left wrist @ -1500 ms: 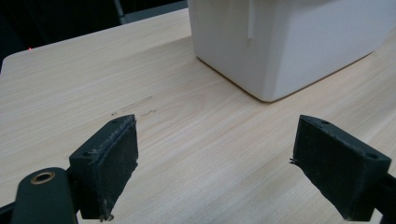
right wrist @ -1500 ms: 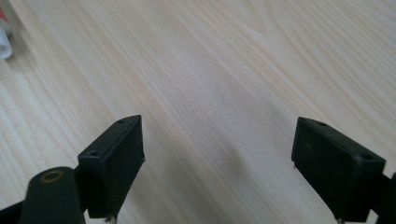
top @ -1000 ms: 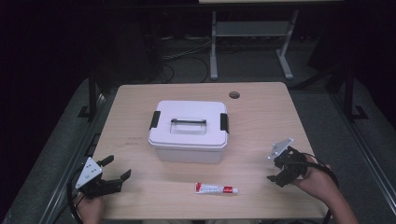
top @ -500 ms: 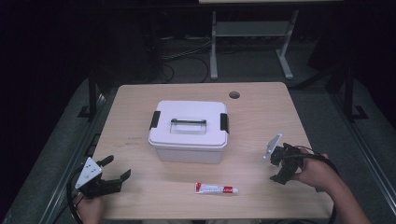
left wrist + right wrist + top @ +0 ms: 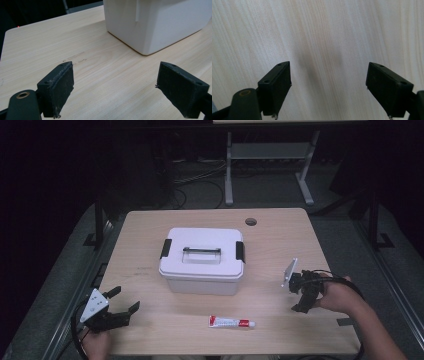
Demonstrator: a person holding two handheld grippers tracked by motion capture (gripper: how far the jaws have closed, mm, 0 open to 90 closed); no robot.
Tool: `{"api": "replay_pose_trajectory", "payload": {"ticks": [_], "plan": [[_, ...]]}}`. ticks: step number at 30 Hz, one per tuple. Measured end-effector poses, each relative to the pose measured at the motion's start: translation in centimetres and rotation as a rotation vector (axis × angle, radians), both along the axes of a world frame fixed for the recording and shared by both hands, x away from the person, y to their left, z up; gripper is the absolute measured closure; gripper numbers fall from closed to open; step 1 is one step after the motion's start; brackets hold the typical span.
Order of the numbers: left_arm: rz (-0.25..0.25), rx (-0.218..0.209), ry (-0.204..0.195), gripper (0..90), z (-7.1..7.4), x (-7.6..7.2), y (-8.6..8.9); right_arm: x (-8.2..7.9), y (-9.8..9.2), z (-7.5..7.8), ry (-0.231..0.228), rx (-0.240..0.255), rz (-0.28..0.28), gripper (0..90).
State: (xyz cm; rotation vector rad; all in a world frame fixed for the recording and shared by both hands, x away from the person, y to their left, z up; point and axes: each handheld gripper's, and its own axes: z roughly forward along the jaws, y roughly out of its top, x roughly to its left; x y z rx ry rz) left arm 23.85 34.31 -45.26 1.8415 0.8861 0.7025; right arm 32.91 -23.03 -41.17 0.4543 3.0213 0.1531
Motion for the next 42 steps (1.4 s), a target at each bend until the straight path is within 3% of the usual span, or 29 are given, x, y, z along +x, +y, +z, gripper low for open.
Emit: {"api": "replay_pose_trajectory", "payload": {"ticks": [14, 42], "plan": [[0.003, -0.002, -0.004, 13.5, 0.0, 0.0, 0.1, 0.8, 0.6, 2.3, -0.040, -0.019, 0.044, 22.3], [0.012, -0.008, -0.005, 13.5, 0.1, -0.1, 0.3, 1.5, 4.8, 8.0, -0.093, 0.002, 0.116, 22.5]]}}
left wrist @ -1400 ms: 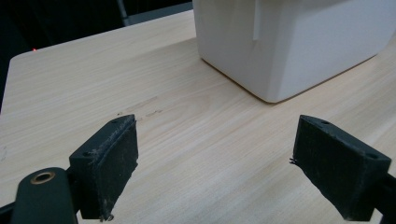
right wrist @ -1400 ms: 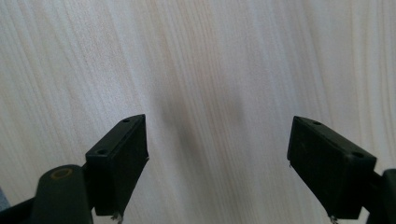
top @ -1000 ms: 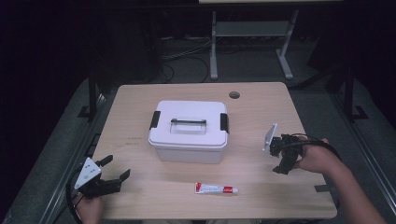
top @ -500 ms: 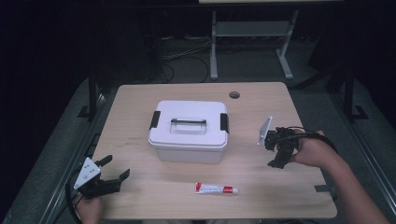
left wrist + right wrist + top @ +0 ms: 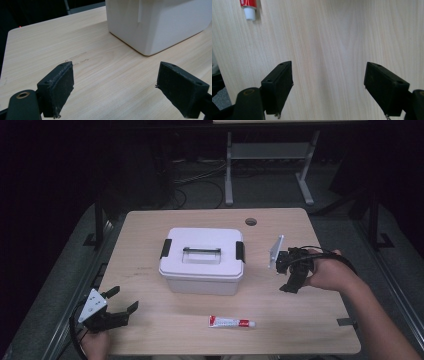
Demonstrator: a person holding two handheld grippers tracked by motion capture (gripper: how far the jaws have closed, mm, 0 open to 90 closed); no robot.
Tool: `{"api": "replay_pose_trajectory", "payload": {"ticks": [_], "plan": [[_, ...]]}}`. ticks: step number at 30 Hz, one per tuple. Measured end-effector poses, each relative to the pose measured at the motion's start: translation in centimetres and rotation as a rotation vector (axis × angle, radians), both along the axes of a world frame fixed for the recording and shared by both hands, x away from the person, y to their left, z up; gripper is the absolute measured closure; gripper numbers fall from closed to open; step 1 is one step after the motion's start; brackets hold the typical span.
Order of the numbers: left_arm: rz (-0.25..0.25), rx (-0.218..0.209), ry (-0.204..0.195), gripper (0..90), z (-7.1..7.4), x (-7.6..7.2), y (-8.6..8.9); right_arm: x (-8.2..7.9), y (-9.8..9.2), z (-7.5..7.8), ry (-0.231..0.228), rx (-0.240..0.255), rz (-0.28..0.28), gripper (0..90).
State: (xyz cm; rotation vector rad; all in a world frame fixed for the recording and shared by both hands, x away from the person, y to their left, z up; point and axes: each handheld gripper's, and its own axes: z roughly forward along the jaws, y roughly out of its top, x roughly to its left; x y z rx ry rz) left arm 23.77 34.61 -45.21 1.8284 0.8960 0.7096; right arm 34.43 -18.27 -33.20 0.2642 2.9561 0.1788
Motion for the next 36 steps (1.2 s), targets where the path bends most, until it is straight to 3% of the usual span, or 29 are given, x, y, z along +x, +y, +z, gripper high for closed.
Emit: {"api": "replay_pose_trajectory", "payload": {"ticks": [23, 36], "plan": [[-0.003, 0.001, -0.005, 13.6, 0.0, 0.0, -0.1, 0.9, 3.6, 3.9, -0.017, -0.002, 0.052, 22.5], [-0.009, 0.007, -0.005, 13.5, 0.0, 0.0, -0.2, 1.6, 5.6, 5.4, -0.018, 0.000, 0.069, 22.5]]}}
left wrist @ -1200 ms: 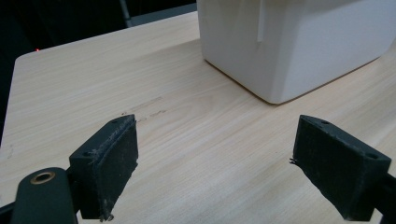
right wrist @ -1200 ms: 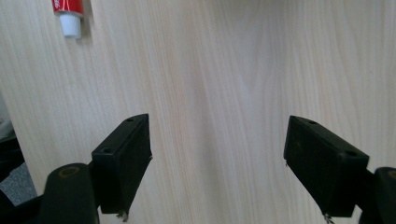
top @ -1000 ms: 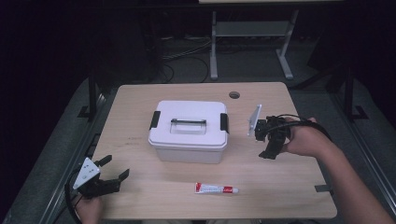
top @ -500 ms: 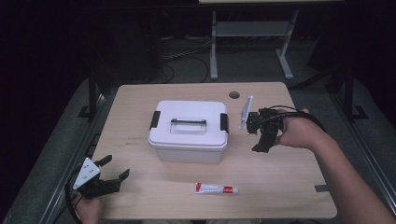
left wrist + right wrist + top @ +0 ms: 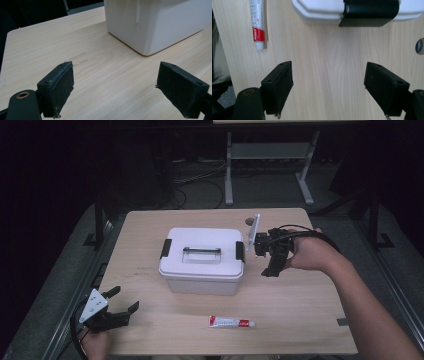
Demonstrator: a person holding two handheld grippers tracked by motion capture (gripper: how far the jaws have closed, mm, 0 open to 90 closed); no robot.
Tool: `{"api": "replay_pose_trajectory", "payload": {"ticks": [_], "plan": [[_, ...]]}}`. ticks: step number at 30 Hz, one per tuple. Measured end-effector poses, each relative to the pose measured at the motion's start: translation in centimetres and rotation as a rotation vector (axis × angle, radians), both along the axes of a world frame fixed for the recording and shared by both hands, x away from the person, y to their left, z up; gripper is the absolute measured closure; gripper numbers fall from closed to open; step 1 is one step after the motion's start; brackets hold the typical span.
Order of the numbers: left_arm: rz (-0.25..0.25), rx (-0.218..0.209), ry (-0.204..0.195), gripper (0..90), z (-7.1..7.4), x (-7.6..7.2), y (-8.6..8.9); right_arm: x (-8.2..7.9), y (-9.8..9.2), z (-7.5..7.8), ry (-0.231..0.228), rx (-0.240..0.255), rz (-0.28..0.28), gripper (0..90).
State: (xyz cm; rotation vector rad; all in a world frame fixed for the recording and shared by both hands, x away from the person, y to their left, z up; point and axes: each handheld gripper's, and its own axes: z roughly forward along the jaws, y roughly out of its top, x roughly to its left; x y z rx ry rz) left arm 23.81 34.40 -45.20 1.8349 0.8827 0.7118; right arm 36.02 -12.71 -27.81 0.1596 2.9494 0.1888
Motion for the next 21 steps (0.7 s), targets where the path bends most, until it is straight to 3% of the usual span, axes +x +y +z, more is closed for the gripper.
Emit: {"api": "replay_pose_trajectory", "payload": {"ticks": [21], "plan": [[-0.012, 0.007, -0.002, 13.5, 0.0, 0.1, -0.2, 1.5, 4.8, 2.3, 0.003, 0.014, 0.051, 22.2]]}}
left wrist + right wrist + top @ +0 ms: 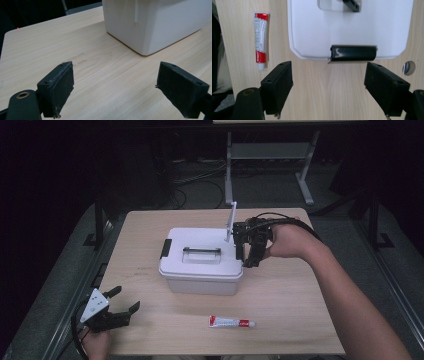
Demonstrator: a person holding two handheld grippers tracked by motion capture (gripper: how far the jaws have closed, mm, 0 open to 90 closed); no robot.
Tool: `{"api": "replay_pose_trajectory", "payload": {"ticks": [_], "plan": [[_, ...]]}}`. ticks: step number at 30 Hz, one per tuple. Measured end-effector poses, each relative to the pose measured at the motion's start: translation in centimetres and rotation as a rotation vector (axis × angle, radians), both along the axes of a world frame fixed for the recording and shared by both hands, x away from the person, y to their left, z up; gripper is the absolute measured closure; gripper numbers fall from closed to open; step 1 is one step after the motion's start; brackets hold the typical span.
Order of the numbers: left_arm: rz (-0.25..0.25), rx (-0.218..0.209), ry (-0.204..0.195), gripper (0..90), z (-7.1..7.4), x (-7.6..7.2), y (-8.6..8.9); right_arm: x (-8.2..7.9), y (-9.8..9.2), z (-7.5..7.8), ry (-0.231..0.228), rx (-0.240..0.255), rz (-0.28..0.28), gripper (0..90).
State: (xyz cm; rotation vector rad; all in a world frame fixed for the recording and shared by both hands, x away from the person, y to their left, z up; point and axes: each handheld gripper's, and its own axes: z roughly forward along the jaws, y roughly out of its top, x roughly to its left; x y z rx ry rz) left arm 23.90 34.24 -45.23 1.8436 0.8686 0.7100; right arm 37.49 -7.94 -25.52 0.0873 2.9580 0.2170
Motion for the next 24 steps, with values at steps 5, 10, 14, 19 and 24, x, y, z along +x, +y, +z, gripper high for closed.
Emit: {"api": "replay_pose_trajectory", "payload": {"ticks": [5, 10, 14, 19, 24], "plan": [[0.004, -0.001, 0.001, 13.5, 0.0, 0.0, 0.1, 0.5, 1.4, 0.3, 0.004, 0.000, 0.010, 22.3], [0.003, -0.006, 0.001, 13.5, 0.0, 0.0, 0.1, 0.8, 2.8, 0.2, 0.007, -0.008, 0.024, 22.3], [0.004, -0.007, 0.001, 13.5, 0.0, 0.0, 0.1, 1.0, 4.0, 0.3, 0.008, -0.015, 0.038, 22.3], [0.001, -0.012, 0.000, 13.5, 0.0, 0.0, 0.2, 1.2, 5.4, 0.4, 0.011, -0.016, 0.044, 22.3], [-0.002, -0.010, -0.001, 13.5, 0.0, 0.1, 0.1, 1.3, 6.7, 0.4, 0.000, -0.010, 0.064, 22.9]]}}
